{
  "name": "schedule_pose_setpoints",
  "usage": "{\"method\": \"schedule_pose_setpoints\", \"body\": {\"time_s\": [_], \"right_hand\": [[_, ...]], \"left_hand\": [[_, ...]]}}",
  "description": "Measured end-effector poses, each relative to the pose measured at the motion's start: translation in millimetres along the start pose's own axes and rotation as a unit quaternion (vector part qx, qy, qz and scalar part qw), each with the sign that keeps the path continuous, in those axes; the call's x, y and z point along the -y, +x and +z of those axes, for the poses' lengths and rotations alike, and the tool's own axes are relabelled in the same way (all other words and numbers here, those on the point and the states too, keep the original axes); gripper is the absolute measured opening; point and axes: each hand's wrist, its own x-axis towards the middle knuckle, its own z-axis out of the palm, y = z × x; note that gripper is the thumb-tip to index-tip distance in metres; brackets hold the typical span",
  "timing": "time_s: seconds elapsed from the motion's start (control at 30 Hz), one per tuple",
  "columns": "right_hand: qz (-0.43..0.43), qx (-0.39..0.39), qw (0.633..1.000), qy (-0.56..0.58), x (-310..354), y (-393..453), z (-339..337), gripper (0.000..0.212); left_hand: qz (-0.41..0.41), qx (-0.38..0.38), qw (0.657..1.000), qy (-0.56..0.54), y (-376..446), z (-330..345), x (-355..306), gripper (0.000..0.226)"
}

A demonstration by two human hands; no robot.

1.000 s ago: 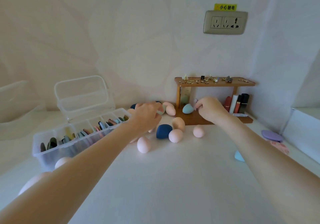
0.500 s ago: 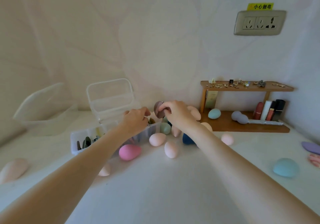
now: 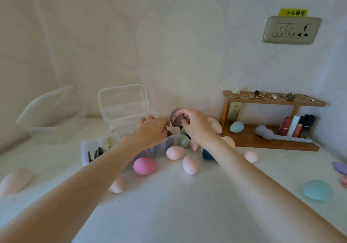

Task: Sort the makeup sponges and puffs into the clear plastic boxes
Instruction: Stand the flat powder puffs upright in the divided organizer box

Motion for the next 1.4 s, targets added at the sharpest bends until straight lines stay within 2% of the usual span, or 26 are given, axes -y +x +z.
{"method": "schedule_pose_setpoints", "body": {"time_s": [0.17, 0.3, 0.43, 0.8, 0.97, 1.1, 1.2, 1.33, 1.4], "right_hand": [[-0.008, 0.004, 1.0, -0.029, 1, 2, 2, 0.032], [-0.051, 0.052, 0.996, -0.048, 6, -4, 5, 0.033], [-0.082, 0.081, 0.984, -0.133, 9, -6, 8, 0.031], [-0.091, 0.102, 0.971, -0.198, 7, -5, 13, 0.021], [-0.067, 0.101, 0.976, -0.18, 6, -4, 14, 0.029], [-0.041, 0.113, 0.97, -0.211, 5, 2, 19, 0.022], [-0.013, 0.125, 0.973, -0.193, 5, 2, 21, 0.024], [0.014, 0.145, 0.978, -0.152, 10, 0, 12, 0.025], [0.016, 0.122, 0.984, -0.128, 10, -2, 0, 0.027]], "left_hand": [[0.017, 0.016, 0.999, 0.045, -5, -7, -2, 0.039], [0.019, 0.022, 0.998, 0.049, -9, -11, -1, 0.035], [0.023, 0.023, 0.998, 0.054, -11, -13, -1, 0.034], [0.032, 0.019, 0.998, 0.044, -10, -11, 4, 0.033], [0.035, 0.01, 0.999, 0.034, -8, -7, 6, 0.037], [0.037, 0.009, 0.999, 0.033, -7, -7, 7, 0.037], [0.033, 0.006, 0.999, 0.029, -6, -8, 3, 0.036], [0.04, -0.054, 0.997, 0.023, -7, -10, -8, 0.033], [0.042, -0.085, 0.995, 0.007, -5, -13, -18, 0.034]]}}
